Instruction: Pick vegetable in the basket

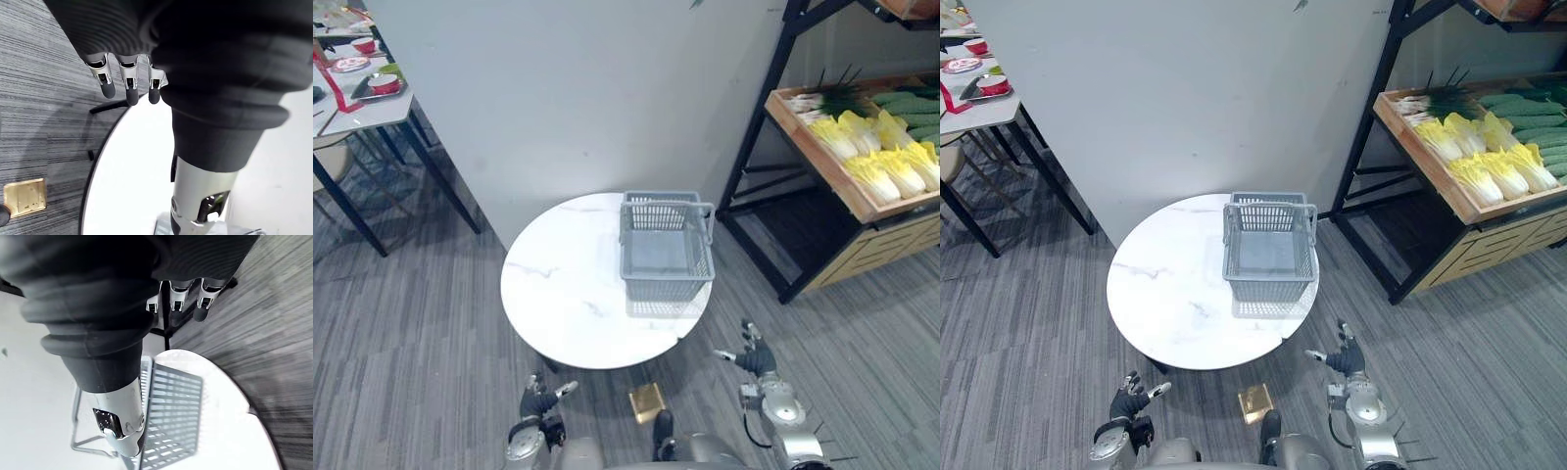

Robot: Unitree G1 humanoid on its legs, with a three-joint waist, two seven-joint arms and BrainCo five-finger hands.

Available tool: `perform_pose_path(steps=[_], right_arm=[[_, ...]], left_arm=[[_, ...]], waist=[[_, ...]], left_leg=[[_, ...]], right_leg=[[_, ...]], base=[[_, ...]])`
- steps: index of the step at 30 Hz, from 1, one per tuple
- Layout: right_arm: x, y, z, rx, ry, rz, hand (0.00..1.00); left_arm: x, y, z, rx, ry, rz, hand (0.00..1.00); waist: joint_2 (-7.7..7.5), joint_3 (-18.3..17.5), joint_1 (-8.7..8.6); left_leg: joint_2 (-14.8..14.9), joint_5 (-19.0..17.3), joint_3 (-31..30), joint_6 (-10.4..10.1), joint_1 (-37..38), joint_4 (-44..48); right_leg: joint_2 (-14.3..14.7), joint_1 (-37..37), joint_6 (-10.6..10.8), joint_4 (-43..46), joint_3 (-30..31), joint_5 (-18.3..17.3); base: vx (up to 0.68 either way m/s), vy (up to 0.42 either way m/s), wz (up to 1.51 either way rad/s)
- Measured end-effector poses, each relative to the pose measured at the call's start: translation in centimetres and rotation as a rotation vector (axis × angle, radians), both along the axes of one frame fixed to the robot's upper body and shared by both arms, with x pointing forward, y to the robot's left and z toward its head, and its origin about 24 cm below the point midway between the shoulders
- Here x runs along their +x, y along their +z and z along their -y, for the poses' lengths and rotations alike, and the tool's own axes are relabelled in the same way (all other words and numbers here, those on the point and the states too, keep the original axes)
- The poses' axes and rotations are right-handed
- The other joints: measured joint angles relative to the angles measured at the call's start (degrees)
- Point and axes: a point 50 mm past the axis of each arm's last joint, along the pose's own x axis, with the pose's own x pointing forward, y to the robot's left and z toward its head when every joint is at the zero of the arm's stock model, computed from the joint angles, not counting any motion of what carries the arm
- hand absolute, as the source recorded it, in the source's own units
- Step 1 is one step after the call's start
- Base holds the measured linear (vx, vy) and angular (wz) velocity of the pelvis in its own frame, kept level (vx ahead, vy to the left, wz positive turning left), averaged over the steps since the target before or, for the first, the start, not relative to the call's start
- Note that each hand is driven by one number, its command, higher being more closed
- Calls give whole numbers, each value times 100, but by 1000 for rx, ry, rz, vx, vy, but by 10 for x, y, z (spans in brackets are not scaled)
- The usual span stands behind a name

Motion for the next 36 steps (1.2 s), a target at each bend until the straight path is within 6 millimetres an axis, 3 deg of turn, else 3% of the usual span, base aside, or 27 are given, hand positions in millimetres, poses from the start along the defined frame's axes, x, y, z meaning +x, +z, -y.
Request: perform_pose_path(steps=[2, 5, 10, 15, 17, 19, 20, 22, 25, 29, 35, 36], right_arm=[[5, 9, -1, -37, 30, 37, 0], [17, 35, -15, -88, 116, 163, 0], [63, 81, -42, -286, 297, 356, 0], [103, 108, -58, -511, 407, 425, 0], [126, 134, -63, -624, 441, 481, 0], [136, 148, -66, -671, 445, 512, 0], [147, 162, -65, -723, 439, 528, 0], [168, 191, -40, -869, 367, 517, 0], [183, 228, -10, -988, 253, 498, 0], [189, 266, 22, -1099, 91, 483, 0], [189, 297, 47, -1165, -26, 451, 0], [189, 301, 50, -1174, -40, 440, 100]], left_arm=[[-2, -1, 2, -4, 1, -2, 0], [-6, -1, 1, 21, -26, -8, 0], [0, 7, -14, 78, -47, 20, 0], [16, 18, -17, 114, -87, 93, 0], [28, 26, -13, 109, -101, 146, 0], [31, 28, -12, 108, -100, 158, 0], [33, 31, -12, 108, -100, 174, 0], [37, 32, -8, 97, -110, 192, 0], [39, 34, -8, 86, -100, 204, 0], [52, 41, -3, 72, -110, 247, 0], [65, 47, 8, 53, -148, 289, 0], [67, 49, 10, 50, -153, 300, 0]], waist=[[75, -32, 43], [-23, -54, 17], [-34, -68, 64], [9, 8, 304], [97, 235, 356], [141, 345, 358], [183, 481, 379], [252, 683, 601], [362, 922, 627], [491, 1112, 637], [716, 1284, 690], [748, 1299, 761]], left_leg=[[-52, 716, -111, -48, 161, -459], [-220, 788, 34, 56, 462, -1024], [-426, 854, 242, 158, 549, -1322], [-495, 846, 211, 197, 330, -1264], [-495, 808, 124, 256, 26, -1030], [-500, 803, 54, 267, -137, -939], [-502, 800, -15, 280, -262, -911], [-527, 890, -118, 358, -506, -956], [-568, 1085, -348, 326, -692, -1044], [-622, 1414, -646, 294, -851, -1408], [-659, 1637, -860, 289, -1037, -1684], [-660, 1695, -872, 288, -1052, -1777]], right_leg=[[54, 52, 107, 6, 183, -63], [-105, 83, 228, -16, 379, -128], [-262, -22, 369, -190, 591, -52], [-274, -186, 414, -218, 582, 10], [-275, -331, 370, -219, 517, 78], [-277, -420, 348, -218, 461, 104], [-280, -502, 344, -213, 408, 126], [-290, -724, 297, -220, 338, 180], [-356, -856, 292, -233, 109, 211], [-369, -1014, 286, -309, -184, 252], [-372, -1227, 286, -327, -385, 251], [-373, -1283, 285, -327, -392, 251]], base=[[232, 150, -35], [150, 137, -23], [96, 105, -18], [16, 26, 2], [-66, 1, 15], [-99, 0, 19], [-167, -6, 23], [-141, -8, 23], [-35, 14, 32], [2, -19, 38], [17, -15, 19], [-1, -5, 9]])
